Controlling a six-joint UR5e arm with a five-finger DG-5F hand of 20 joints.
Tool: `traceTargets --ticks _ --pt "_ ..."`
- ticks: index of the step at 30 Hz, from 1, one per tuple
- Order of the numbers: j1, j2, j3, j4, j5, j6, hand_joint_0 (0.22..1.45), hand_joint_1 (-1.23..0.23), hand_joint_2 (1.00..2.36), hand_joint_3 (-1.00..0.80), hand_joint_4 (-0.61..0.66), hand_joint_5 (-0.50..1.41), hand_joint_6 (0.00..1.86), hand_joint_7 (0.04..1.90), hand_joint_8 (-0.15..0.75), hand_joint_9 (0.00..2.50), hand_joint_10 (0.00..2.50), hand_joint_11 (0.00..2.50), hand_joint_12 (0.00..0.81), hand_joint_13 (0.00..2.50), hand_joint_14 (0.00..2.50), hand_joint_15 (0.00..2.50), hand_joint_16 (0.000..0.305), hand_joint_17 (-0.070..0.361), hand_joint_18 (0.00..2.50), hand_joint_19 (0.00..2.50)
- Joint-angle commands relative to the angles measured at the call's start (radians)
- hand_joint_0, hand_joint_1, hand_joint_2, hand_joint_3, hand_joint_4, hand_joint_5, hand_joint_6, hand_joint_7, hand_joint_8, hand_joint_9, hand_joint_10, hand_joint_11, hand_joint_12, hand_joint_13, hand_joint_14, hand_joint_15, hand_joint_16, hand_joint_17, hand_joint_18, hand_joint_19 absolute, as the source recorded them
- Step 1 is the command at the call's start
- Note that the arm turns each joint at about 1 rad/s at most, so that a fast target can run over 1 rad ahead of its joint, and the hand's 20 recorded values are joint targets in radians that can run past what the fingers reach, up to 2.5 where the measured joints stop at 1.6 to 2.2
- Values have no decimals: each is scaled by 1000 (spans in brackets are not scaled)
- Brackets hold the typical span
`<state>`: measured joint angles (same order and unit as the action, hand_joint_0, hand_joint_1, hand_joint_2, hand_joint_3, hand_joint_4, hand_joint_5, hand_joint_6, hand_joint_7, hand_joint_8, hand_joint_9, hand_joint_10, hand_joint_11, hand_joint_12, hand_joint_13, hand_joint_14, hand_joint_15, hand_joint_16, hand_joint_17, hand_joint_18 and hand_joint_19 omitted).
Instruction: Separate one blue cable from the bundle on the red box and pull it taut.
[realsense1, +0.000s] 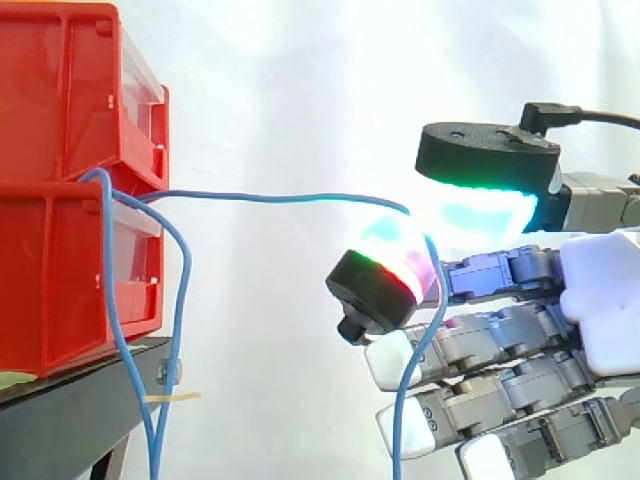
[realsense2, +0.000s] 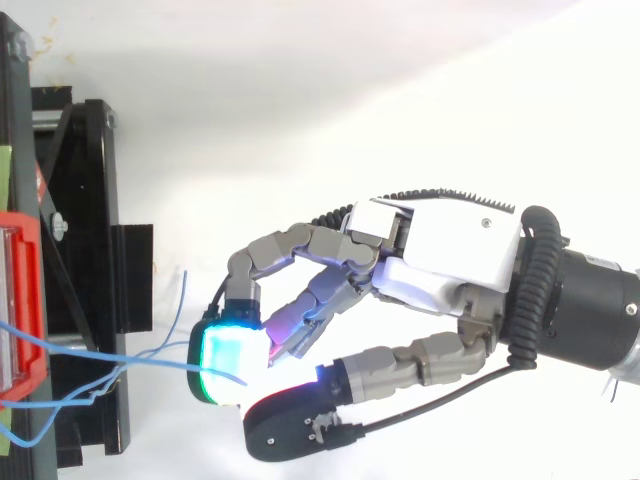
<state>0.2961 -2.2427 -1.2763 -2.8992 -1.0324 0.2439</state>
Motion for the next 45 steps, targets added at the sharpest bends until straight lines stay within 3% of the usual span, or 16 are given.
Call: traceTargets --ticks 1,17,45 --pt "0 0 0 0 0 0 468 -826 1377 -32 -157 -6 855 1122 252 998 1 0 374 859 10 272 53 120 843 319" --pt "0 0 0 0 0 0 488 -832 1295 -8 -155 -8 855 1130 248 984 1 0 373 856 11 277 53 118 841 325" --pt "0 0 0 0 0 0 485 -831 1301 -12 -154 -8 854 1133 254 982 0 0 375 861 10 281 53 119 850 330"
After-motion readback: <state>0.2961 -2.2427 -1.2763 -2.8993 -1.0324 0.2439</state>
